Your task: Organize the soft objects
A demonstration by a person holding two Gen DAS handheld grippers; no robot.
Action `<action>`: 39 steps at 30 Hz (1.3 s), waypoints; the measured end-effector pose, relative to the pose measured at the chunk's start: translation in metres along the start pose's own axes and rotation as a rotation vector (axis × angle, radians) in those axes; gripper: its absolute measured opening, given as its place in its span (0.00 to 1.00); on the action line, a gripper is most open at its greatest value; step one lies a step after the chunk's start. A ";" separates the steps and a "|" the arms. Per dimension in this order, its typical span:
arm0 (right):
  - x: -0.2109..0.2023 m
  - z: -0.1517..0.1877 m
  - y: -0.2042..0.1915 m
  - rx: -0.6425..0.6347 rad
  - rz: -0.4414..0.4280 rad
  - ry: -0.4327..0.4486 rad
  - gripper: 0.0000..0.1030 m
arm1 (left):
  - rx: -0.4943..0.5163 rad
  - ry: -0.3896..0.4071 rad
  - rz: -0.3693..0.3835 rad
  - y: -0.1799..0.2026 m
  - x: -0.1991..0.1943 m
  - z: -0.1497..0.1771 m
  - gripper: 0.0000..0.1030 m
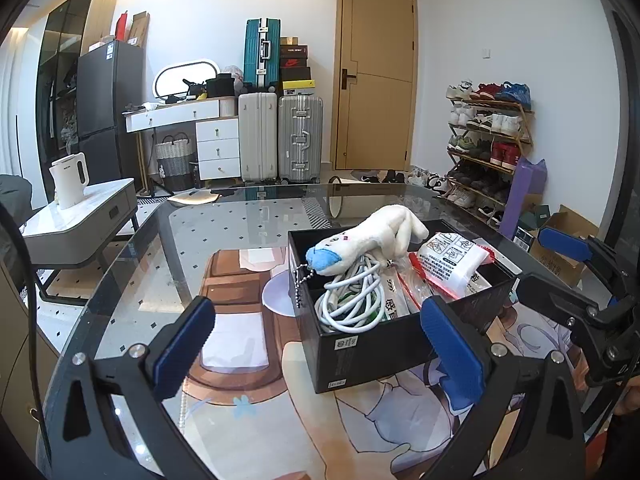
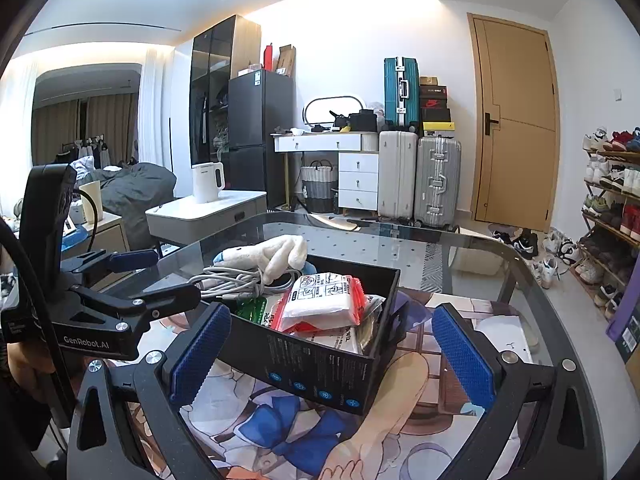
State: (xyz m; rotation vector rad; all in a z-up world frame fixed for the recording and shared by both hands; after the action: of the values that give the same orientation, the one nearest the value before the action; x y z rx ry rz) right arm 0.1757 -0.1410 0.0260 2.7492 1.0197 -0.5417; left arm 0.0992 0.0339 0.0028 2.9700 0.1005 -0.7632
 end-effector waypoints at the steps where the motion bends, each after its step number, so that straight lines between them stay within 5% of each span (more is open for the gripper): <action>1: -0.001 0.000 0.000 0.002 0.001 0.001 0.99 | 0.001 0.000 0.000 -0.001 -0.001 0.001 1.00; 39: -0.006 -0.001 0.000 0.005 0.006 0.013 0.99 | -0.016 0.012 -0.001 -0.007 -0.007 0.000 1.00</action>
State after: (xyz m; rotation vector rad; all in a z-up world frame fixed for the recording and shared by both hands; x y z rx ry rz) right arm 0.1714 -0.1444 0.0294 2.7628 1.0137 -0.5264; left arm 0.0930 0.0401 0.0057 2.9601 0.1085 -0.7413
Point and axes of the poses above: each gripper's, at about its wrist camera, not at the fingertips, and x roughly the way its jaws point, y to its right, z to its underside, the point moved 4 cm from there along x, roughly the way its jaws point, and after that the axes turned 2 degrees about -y, right-handed, at the moved point
